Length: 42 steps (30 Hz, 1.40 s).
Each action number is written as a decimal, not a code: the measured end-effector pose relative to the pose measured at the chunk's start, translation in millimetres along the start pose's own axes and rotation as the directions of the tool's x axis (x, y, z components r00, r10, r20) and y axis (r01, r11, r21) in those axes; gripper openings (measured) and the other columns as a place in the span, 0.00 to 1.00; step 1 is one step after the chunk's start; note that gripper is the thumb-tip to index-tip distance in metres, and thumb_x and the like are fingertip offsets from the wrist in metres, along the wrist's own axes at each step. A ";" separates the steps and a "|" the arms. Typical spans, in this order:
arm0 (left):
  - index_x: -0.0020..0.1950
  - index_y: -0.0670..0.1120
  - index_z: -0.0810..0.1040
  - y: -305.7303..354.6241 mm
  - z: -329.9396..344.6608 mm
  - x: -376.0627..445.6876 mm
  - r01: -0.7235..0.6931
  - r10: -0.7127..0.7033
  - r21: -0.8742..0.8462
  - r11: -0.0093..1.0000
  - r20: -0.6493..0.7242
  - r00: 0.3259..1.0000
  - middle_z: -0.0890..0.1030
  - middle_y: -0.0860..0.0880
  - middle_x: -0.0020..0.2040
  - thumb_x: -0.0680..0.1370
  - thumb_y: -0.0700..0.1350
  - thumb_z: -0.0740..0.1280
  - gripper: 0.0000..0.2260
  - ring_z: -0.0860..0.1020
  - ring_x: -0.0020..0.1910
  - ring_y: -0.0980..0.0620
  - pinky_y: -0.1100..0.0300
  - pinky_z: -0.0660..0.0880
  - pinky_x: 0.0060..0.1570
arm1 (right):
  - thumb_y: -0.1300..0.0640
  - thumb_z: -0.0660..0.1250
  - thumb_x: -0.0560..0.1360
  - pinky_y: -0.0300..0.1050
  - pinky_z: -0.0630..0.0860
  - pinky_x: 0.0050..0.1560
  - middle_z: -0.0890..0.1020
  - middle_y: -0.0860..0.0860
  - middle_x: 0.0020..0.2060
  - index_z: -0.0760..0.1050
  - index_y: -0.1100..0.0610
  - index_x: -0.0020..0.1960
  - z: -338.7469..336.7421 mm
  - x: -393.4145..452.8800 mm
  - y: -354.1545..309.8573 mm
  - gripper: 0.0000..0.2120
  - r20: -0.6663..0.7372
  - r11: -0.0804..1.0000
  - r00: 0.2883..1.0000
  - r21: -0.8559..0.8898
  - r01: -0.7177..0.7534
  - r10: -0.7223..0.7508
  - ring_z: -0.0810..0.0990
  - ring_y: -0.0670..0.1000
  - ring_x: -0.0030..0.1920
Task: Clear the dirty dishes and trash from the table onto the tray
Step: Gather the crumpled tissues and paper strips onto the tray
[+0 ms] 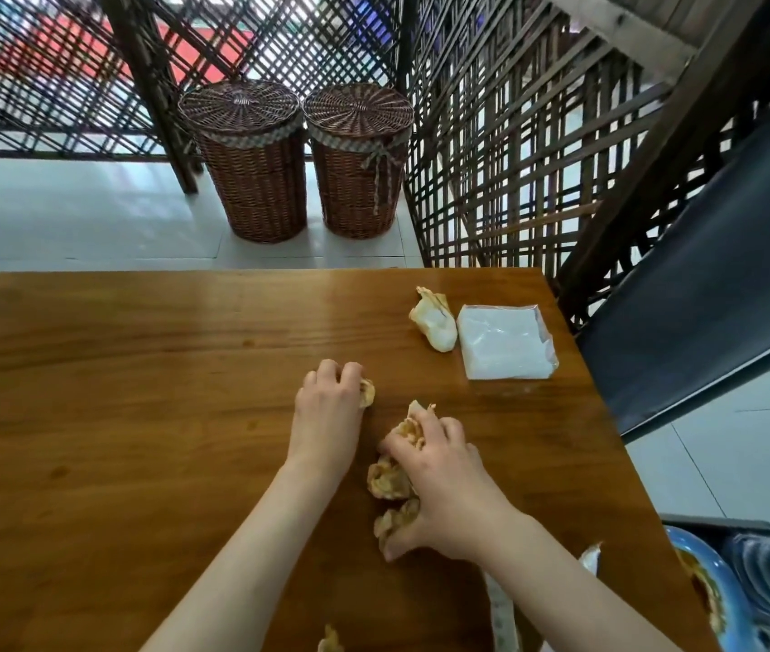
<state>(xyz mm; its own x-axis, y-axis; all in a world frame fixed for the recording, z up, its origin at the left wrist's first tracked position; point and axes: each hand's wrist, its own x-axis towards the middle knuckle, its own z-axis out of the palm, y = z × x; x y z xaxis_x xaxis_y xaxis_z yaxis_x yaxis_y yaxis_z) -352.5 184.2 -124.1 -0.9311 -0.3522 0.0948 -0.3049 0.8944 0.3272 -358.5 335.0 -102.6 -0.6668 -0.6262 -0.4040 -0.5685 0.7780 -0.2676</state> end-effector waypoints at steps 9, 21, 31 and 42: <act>0.57 0.45 0.70 -9.1 -16.2 -2.8 0.087 -0.083 -0.047 0.995 0.084 0.993 0.77 0.46 0.49 0.79 0.41 0.61 0.07 0.77 0.47 0.45 0.54 0.74 0.48 | 0.45 0.75 0.63 0.35 0.70 0.48 0.68 0.46 0.54 0.71 0.46 0.51 8.1 -4.6 0.7 0.20 -0.258 0.990 0.964 0.102 0.096 -0.067 0.69 0.47 0.54; 0.59 0.47 0.71 -19.6 -40.7 -17.3 0.075 -0.072 -0.213 0.974 0.020 0.997 0.76 0.49 0.50 0.79 0.41 0.63 0.09 0.73 0.44 0.54 0.65 0.72 0.42 | 0.54 0.75 0.65 0.40 0.67 0.41 0.71 0.49 0.42 0.71 0.52 0.43 -70.7 76.2 17.9 0.14 -0.503 0.988 0.859 0.155 -0.018 0.095 0.71 0.50 0.43; 0.60 0.49 0.71 -29.6 -43.0 -21.2 0.071 -0.078 -0.216 0.974 -0.024 0.997 0.76 0.51 0.51 0.77 0.41 0.65 0.12 0.75 0.46 0.55 0.65 0.75 0.45 | 0.46 0.74 0.65 0.50 0.67 0.61 0.72 0.56 0.61 0.70 0.55 0.60 -67.5 131.7 20.6 0.28 -0.438 0.985 0.883 0.084 -0.148 0.170 0.66 0.56 0.63; 0.60 0.48 0.68 -20.2 -36.0 -27.0 0.036 -0.026 -0.279 0.960 0.042 0.999 0.75 0.51 0.55 0.79 0.40 0.63 0.11 0.74 0.50 0.55 0.64 0.74 0.48 | 0.44 0.70 0.70 0.52 0.68 0.60 0.68 0.59 0.65 0.72 0.52 0.57 -56.9 127.0 8.4 0.20 -0.394 0.977 0.894 0.088 -0.194 0.213 0.68 0.60 0.62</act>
<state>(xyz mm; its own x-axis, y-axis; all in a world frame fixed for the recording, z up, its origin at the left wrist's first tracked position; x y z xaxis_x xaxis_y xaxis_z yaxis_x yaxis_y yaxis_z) -314.0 165.7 -99.4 -0.9305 -0.3632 0.0471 -0.2706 0.7686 0.5797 -475.4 259.1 -106.4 -0.9072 -0.4142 -0.0736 -0.3836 0.8863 -0.2596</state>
